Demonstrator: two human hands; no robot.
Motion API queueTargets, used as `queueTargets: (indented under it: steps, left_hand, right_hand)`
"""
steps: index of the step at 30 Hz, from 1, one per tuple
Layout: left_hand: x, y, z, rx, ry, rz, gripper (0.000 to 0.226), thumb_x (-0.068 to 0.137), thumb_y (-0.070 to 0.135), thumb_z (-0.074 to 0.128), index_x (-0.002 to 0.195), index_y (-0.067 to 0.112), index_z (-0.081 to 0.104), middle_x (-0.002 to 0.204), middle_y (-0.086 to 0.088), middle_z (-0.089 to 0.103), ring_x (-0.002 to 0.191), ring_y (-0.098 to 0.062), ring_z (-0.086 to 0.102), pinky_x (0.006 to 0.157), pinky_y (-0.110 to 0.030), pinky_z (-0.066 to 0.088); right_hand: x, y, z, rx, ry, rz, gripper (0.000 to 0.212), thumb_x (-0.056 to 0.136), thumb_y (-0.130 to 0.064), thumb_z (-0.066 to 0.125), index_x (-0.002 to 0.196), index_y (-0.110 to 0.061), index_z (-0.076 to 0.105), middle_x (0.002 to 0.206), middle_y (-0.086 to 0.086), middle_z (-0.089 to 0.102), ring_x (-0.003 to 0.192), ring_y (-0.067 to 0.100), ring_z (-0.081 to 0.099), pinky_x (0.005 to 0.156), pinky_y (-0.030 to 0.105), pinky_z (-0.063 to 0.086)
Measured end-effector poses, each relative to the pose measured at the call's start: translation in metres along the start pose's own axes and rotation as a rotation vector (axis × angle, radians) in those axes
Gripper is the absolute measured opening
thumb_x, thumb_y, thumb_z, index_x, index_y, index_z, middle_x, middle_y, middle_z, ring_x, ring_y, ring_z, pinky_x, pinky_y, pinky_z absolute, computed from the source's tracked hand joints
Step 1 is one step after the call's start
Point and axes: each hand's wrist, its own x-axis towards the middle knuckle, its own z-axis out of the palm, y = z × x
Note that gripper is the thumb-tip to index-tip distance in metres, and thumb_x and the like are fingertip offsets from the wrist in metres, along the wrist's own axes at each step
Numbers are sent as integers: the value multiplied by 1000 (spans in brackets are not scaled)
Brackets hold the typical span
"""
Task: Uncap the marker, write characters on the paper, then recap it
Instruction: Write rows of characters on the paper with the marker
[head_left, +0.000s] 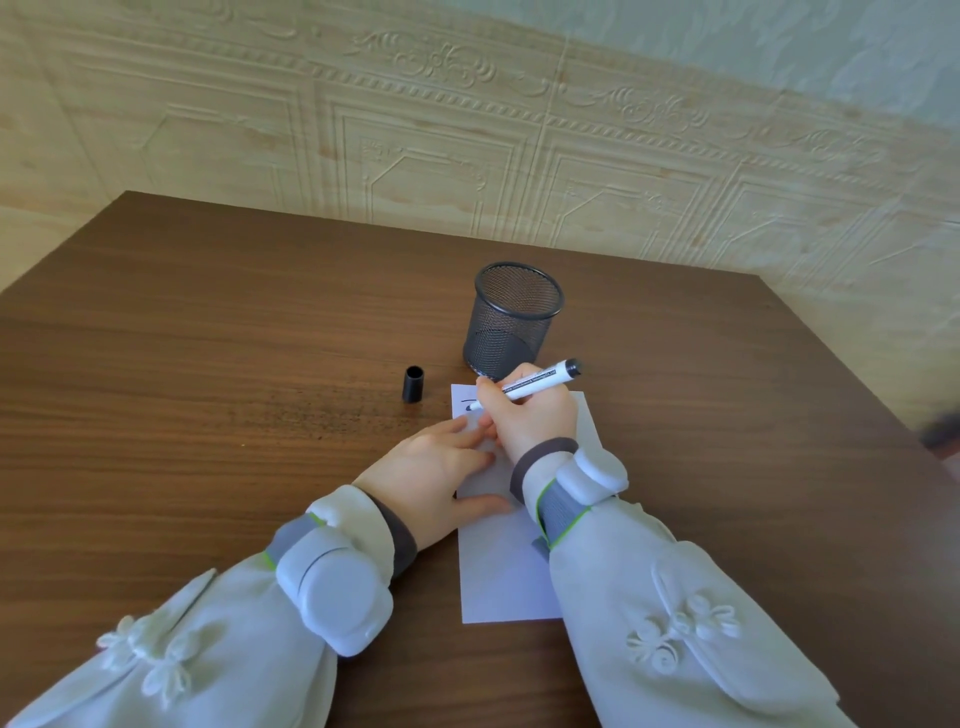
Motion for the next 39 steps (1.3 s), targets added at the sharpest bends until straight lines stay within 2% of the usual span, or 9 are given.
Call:
queueTargets:
  steps: [4, 8, 12, 17, 21, 25, 28, 32, 39]
  left_hand:
    - [2, 0, -1, 16, 12, -12, 53, 88, 55, 44, 128, 21, 55, 139, 2, 47, 139, -16, 26, 111, -26, 21]
    - [3, -2, 1, 28, 7, -8, 54, 89, 55, 44, 130, 21, 52, 140, 1, 45, 139, -15, 24, 109, -24, 19]
    - [2, -3, 2, 30, 12, -12, 54, 88, 57, 45, 129, 22, 53, 141, 3, 44, 140, -15, 23, 110, -24, 19]
    - [2, -4, 2, 31, 17, -1, 71, 79, 72, 35, 125, 23, 57, 139, 5, 47, 139, -15, 26, 109, -23, 20]
    - [1, -4, 2, 15, 17, -8, 55, 87, 56, 46, 127, 20, 55, 139, 2, 48, 140, -16, 24, 111, -24, 18]
    - [2, -5, 3, 6, 40, -9, 56, 86, 57, 47, 129, 22, 53, 139, 3, 47, 140, -13, 23, 110, -21, 15]
    - [1, -4, 2, 2, 56, -23, 69, 80, 69, 39, 125, 20, 57, 133, 2, 53, 134, -14, 32, 108, -21, 19]
    - [1, -5, 3, -28, 105, 2, 79, 70, 74, 31, 116, 19, 64, 123, 1, 61, 123, -18, 40, 102, -24, 31]
    - [1, -4, 3, -21, 109, -3, 86, 65, 75, 23, 117, 19, 64, 122, 1, 61, 114, -12, 35, 96, -19, 26]
  right_hand:
    - [1, 0, -4, 7, 38, 22, 21, 75, -17, 63, 57, -16, 55, 50, 6, 66, 46, 18, 59, 60, 37, 58]
    - [-1, -1, -6, 92, 34, 47, 18, 77, -14, 65, 62, -7, 59, 43, -1, 60, 34, 8, 51, 48, 23, 49]
    - [0, 0, -6, 49, 8, 24, 18, 75, -16, 64, 60, -9, 58, 44, -1, 61, 35, 7, 51, 54, 26, 52]
    - [1, 2, -3, -3, -3, -14, 23, 74, -17, 64, 54, -17, 54, 48, 4, 64, 43, 14, 56, 60, 32, 55]
    - [3, 3, -2, 4, 50, 27, 25, 73, -18, 63, 50, -18, 53, 46, 4, 64, 46, 21, 59, 60, 35, 56]
    - [2, 1, -5, 31, 49, 55, 23, 74, -16, 63, 52, -16, 55, 46, 3, 62, 39, 15, 55, 52, 27, 51]
    - [1, -1, -6, 8, 25, 32, 17, 74, -16, 63, 59, -10, 57, 42, -2, 60, 36, 8, 52, 53, 23, 50]
    - [1, 1, -4, -23, -6, -10, 21, 72, -17, 64, 54, -15, 54, 47, 4, 63, 49, 21, 59, 60, 34, 55]
    - [2, 2, -4, -28, 65, 22, 17, 72, -16, 64, 58, -8, 57, 41, 0, 57, 54, 29, 64, 60, 36, 56]
